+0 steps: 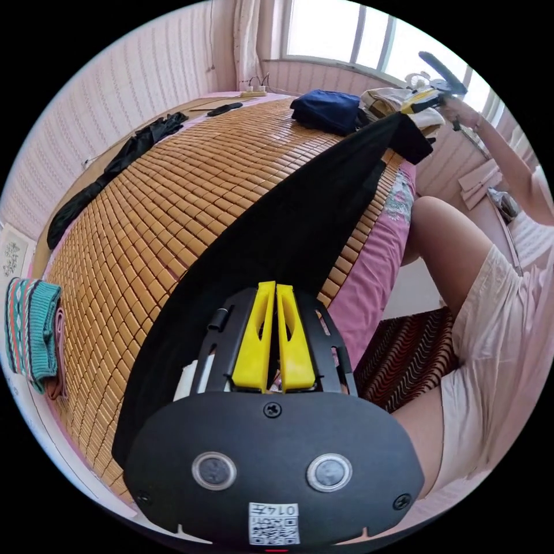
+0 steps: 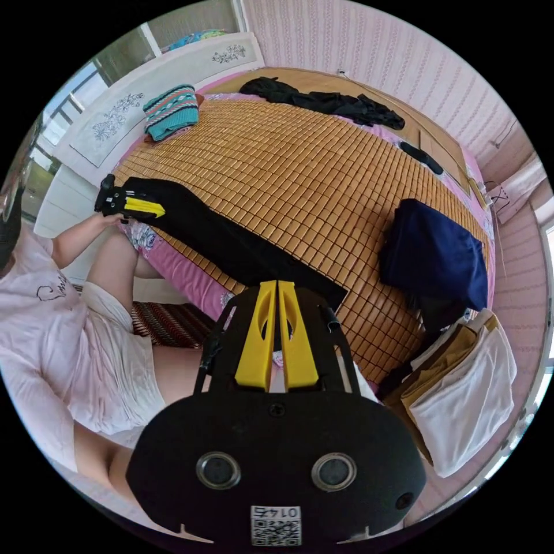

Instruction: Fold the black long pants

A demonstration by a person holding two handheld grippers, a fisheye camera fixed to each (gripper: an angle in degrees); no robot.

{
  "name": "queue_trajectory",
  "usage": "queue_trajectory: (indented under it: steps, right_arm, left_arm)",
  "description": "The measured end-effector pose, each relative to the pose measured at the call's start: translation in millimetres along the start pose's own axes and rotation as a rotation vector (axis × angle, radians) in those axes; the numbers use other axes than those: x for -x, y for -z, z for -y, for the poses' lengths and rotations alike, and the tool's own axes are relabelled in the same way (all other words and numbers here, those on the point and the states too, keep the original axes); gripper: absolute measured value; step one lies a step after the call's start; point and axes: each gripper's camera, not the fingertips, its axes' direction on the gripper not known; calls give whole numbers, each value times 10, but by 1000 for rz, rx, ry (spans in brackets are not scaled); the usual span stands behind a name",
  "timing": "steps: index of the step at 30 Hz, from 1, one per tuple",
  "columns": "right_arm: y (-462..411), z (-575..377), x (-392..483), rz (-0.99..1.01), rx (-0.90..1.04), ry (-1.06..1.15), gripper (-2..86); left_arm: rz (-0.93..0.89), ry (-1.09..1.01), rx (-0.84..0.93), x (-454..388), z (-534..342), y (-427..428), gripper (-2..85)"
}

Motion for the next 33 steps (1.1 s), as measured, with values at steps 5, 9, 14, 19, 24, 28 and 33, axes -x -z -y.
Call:
queue_trajectory:
  steps: [5, 9, 14, 19, 24, 28, 33]
  right_arm:
    - [-424, 92, -692, -49, 77, -222, 4]
    - [-289, -294, -864, -5, -57, -347, 58]
    - [-201, -792, -1031, -96, -128, -533, 94]
    - [-325, -993, -1342, 98, -105, -608, 30]
    - [101, -1063, -1530, 28, -160, -548, 11]
    - [222, -1037, -1802, 77, -171, -532, 14]
    - [-133, -1021, -2036, 152, 164, -545, 47]
  left_arm:
    - [-23, 17, 44, -68, 127, -195, -10]
    - [-15, 18, 88, -146, 239, -402, -10]
    - [-20, 51, 100, -199, 357, -532, -10]
    - [-3, 32, 99, -271, 472, -533, -10]
    - [15, -43, 43, -374, 561, -210, -10]
    - [62, -61, 61, -486, 608, -269, -10]
    - [-49, -36, 206, -534, 605, -723, -9]
